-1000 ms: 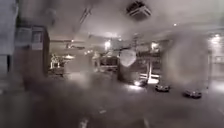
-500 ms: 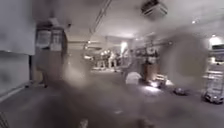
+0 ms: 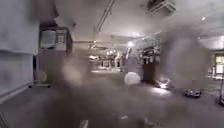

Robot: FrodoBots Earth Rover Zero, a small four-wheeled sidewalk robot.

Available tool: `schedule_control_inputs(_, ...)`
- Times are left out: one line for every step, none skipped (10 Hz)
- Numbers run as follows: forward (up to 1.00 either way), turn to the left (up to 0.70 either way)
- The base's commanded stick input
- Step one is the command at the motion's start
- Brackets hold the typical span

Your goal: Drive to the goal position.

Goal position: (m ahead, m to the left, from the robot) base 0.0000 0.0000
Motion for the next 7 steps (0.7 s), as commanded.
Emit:
schedule_control_inputs(0.45, 0.27)
schedule_control_inputs(0.45, 0.27)
schedule_control_inputs(0.45, 0.27)
schedule_control_inputs(0.45, 0.27)
schedule_control_inputs(0.45, 0.27)
schedule_control_inputs(0.45, 0.27)
schedule_control_inputs(0.45, 0.04)
